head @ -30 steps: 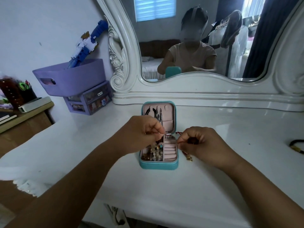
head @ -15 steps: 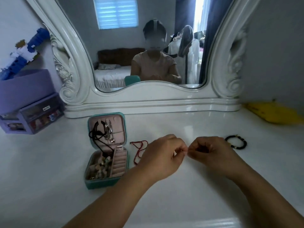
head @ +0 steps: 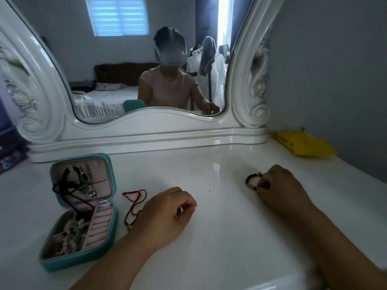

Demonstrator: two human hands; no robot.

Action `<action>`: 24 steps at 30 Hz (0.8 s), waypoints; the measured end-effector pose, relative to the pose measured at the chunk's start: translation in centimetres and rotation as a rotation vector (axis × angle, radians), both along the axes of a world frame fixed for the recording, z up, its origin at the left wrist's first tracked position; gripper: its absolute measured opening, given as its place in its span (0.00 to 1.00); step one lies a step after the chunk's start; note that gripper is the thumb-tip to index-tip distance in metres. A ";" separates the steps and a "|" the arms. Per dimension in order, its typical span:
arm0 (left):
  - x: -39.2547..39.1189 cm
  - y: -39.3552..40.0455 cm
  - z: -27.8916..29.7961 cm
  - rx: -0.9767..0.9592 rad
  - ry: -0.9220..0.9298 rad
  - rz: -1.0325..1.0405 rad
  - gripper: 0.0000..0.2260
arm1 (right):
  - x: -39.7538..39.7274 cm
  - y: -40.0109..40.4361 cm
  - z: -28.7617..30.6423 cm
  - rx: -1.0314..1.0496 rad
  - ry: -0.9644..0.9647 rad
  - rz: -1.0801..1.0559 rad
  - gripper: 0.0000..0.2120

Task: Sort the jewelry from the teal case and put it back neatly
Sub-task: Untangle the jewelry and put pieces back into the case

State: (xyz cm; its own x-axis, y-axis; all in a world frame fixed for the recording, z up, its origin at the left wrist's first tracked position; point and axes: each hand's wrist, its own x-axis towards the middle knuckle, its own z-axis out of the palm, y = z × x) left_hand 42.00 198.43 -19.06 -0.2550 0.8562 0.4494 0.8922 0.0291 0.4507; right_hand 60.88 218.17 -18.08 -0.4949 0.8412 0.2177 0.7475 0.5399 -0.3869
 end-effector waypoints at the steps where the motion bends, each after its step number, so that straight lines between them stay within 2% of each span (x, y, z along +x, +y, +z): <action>1: 0.0 -0.1 0.0 0.002 -0.003 -0.004 0.03 | -0.3 -0.1 0.2 0.024 -0.028 0.008 0.05; 3: -0.2 -0.2 -0.1 0.002 -0.006 -0.009 0.03 | -1.0 -0.8 0.9 0.012 0.013 0.042 0.06; 4: -0.3 -0.3 -0.1 0.005 -0.008 -0.010 0.03 | -1.3 -1.6 1.4 -0.034 0.096 0.072 0.05; 7: -0.3 -0.5 0.1 0.022 -0.037 0.000 0.03 | -2.5 -4.6 3.4 -0.247 0.379 0.195 0.04; 9: -0.1 -0.7 0.5 0.027 -0.107 0.023 0.06 | -3.4 -6.8 4.7 -0.401 0.469 0.314 0.04; 11: 0.1 -1.1 1.0 0.043 -0.261 0.044 0.16 | -4.4 -8.8 5.8 -0.522 0.512 0.428 0.05; 13: 0.0 -1.6 1.5 0.088 -0.394 0.041 0.20 | -5.4 -10.3 6.5 -0.587 0.541 0.523 0.06; 17: -0.3 -2.8 2.4 0.221 -0.591 0.023 0.10 | -7.3 -12.0 7.0 -0.615 0.587 0.607 0.05; 21: -1.4 -5.4 3.4 0.251 -0.877 0.075 0.13 | -9.2 -13.3 6.8 -0.674 0.616 0.667 0.04; 24: -2.6 -7.7 4.4 0.350 -1.128 0.044 0.11 | -11.1 -14.7 6.3 -0.698 0.608 0.735 0.04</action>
State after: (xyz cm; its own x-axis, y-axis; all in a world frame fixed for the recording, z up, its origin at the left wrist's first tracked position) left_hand 39.38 190.70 -14.68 -0.6837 0.7120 0.1599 -0.0138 -0.2317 0.9727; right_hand 49.80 203.46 -11.78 -0.8837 0.4274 0.1907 -0.0632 0.2946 -0.9535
